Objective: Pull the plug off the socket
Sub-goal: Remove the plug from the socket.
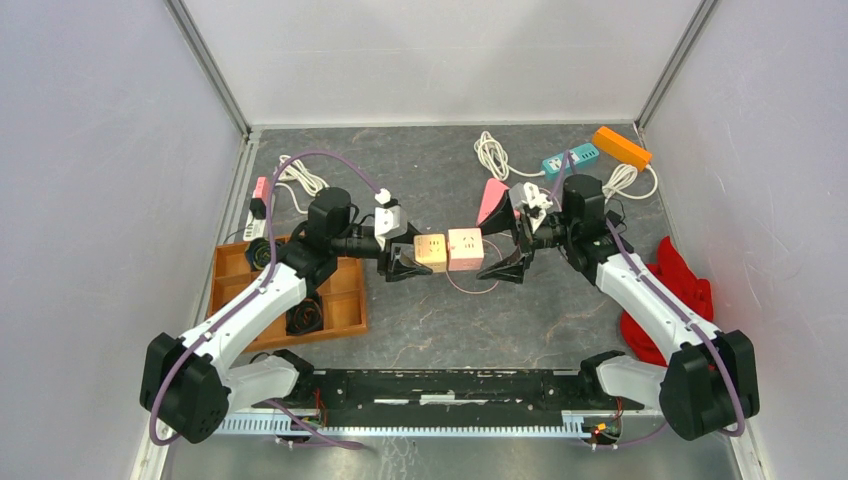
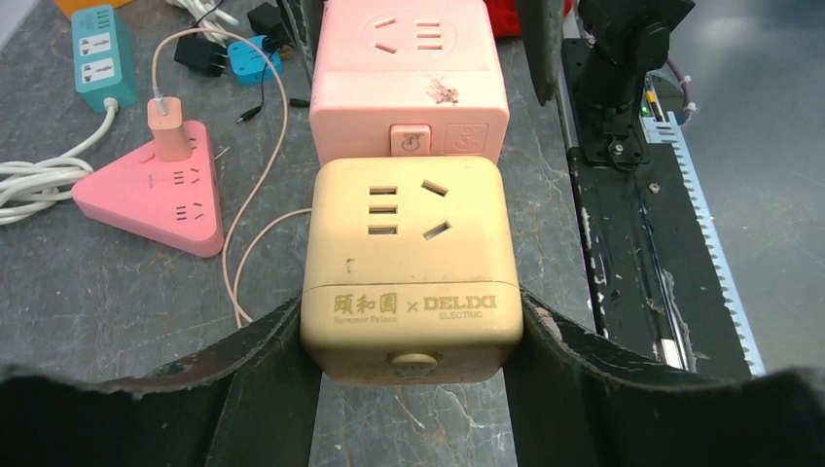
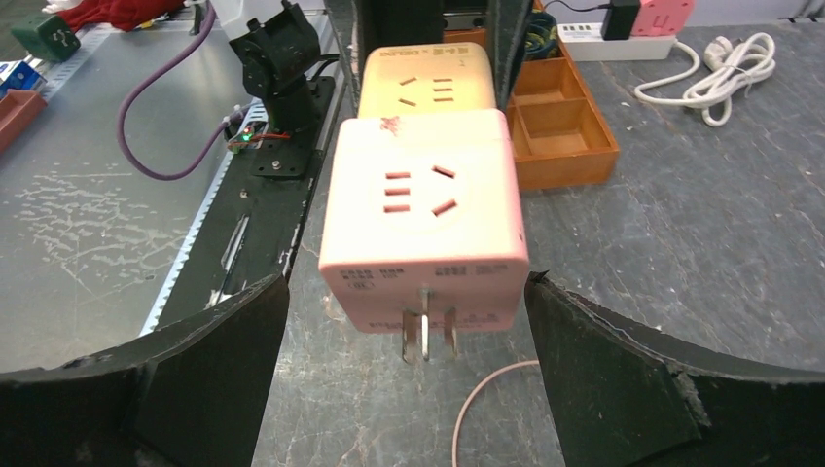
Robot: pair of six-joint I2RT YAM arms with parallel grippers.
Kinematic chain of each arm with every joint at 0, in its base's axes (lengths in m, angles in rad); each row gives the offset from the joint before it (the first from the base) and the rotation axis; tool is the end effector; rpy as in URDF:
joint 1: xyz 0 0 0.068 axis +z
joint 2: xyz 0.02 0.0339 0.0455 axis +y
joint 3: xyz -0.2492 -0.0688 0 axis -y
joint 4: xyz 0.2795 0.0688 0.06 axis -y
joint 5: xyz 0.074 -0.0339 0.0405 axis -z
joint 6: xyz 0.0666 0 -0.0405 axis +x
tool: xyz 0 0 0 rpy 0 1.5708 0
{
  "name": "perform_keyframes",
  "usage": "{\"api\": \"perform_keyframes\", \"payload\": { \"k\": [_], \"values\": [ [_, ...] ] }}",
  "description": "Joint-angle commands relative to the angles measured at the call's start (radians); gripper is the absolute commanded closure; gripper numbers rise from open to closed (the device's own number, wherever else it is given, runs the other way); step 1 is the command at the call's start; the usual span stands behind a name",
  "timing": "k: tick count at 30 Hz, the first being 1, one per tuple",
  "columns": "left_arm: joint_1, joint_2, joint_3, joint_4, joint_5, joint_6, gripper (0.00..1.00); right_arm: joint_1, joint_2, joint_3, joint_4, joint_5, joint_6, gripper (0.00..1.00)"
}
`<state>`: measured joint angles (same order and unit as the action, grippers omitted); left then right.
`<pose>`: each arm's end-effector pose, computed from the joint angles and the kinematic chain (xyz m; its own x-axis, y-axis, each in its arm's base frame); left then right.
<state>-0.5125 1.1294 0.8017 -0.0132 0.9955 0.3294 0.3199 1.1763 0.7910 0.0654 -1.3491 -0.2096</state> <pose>0.2353 -0.1965 0.2688 0.0335 0.1831 -0.9825 0.9988 0.0288 0.0394 0.2548 0.1528 0.2662 -0.0947 -0.0796 -0.9923 -0.9896 -0.1013 0.1025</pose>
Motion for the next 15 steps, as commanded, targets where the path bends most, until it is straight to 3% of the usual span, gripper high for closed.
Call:
{"api": "perform_keyframes", "payload": {
  "k": [1,5,7,10,15],
  "values": [
    [-0.013,-0.017,0.014,0.052,0.025,0.057,0.96,0.054,0.001,0.013,0.015,0.016,-0.032,0.02],
    [-0.022,-0.01,0.017,0.052,0.026,0.048,0.97,0.087,0.003,0.006,0.025,0.05,-0.045,0.02],
    [-0.024,-0.003,0.02,0.052,0.031,0.041,0.97,0.093,0.0,0.005,0.029,0.059,-0.043,0.09],
    [-0.026,0.002,0.026,0.052,0.035,0.032,0.97,0.095,-0.002,0.008,0.036,0.069,-0.031,0.28],
    [-0.026,-0.009,0.024,0.052,0.032,0.034,0.97,0.096,0.01,0.001,0.082,0.08,0.022,0.74]
  ]
}}
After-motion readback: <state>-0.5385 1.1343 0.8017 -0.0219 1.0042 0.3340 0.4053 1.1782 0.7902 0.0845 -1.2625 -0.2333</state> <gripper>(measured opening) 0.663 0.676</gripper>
